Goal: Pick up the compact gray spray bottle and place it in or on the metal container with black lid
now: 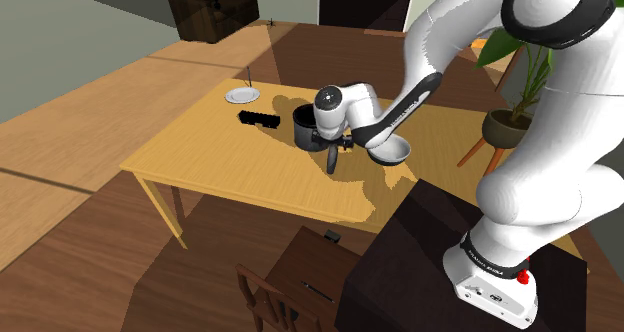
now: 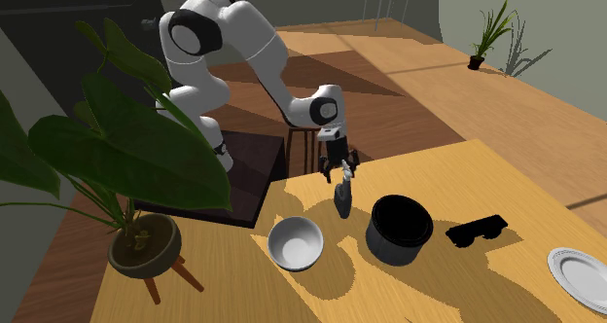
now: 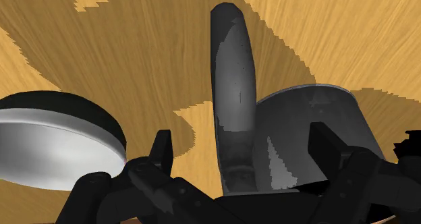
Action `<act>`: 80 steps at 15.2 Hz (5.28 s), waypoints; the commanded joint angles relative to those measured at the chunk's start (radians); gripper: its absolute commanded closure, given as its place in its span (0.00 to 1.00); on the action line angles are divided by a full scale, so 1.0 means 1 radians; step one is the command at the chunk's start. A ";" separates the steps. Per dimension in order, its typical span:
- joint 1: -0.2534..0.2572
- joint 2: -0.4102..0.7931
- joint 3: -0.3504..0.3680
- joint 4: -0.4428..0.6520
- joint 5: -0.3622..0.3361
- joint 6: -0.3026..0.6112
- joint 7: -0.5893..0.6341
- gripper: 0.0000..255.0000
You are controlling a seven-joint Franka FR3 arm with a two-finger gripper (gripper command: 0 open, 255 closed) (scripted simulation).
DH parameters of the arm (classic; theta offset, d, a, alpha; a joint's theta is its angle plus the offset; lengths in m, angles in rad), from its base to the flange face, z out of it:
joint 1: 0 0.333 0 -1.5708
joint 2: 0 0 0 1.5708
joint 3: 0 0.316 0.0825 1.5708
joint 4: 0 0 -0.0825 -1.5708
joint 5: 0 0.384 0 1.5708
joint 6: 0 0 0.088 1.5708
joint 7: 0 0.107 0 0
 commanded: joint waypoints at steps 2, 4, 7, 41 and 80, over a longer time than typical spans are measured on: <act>0.014 0.051 -0.028 0.029 -0.059 -0.009 0.046 0.00; 0.019 0.080 -0.044 0.043 -0.091 -0.008 0.062 0.00; 0.025 0.118 -0.064 0.063 -0.130 -0.007 0.082 0.00; -0.064 -0.117 0.041 0.015 0.180 -0.002 -0.180 1.00; 0.046 0.220 -0.006 0.754 0.295 -0.358 -0.590 1.00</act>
